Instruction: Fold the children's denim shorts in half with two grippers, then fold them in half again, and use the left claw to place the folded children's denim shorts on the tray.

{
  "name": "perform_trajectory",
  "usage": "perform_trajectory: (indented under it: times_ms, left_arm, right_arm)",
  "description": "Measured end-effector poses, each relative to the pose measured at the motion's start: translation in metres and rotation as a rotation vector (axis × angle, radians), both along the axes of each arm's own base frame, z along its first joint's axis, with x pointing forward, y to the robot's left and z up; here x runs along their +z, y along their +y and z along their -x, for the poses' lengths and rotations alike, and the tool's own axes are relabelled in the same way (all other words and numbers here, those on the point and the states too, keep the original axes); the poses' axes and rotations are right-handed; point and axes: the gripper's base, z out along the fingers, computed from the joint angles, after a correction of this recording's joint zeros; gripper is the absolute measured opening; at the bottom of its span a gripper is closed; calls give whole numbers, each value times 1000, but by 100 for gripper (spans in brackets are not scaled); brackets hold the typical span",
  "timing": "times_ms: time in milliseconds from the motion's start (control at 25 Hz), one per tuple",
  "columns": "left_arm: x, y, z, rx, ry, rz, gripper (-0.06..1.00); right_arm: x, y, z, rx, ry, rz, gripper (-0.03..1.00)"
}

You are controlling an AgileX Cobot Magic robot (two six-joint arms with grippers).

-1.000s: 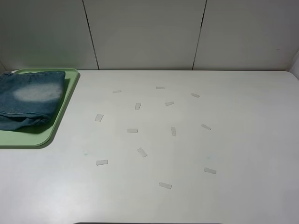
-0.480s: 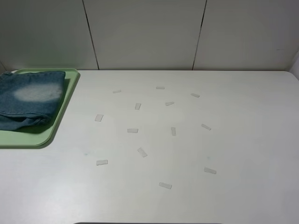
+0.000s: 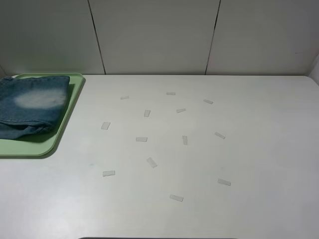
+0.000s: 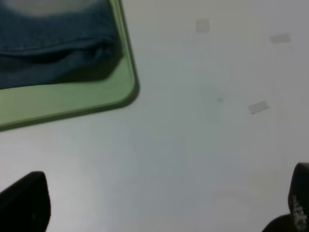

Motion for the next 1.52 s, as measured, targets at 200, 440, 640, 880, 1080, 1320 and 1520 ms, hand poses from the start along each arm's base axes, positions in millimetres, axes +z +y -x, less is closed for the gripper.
perform_trajectory:
  times_ms: [200, 440, 640, 880, 1080, 1320, 1520]
  left_arm:
    - [-15, 0, 4, 5, -65, 9, 99]
    - [-14, 0, 5, 6, -81, 10, 99]
    - [-14, 0, 5, 6, -81, 10, 99]
    - [-14, 0, 5, 6, -81, 10, 99]
    - [-14, 0, 5, 6, -81, 10, 99]
    - [-14, 0, 5, 6, -81, 10, 99]
    - [-14, 0, 5, 6, -81, 10, 99]
  right_arm:
    - [0, 0, 0, 0, 0, 0, 69]
    - [0, 0, 0, 0, 0, 0, 69]
    - [0, 0, 0, 0, 0, 0, 69]
    - [0, 0, 0, 0, 0, 0, 69]
    - [0, 0, 0, 0, 0, 0, 69]
    - [0, 0, 0, 0, 0, 0, 69]
    - [0, 0, 0, 0, 0, 0, 69]
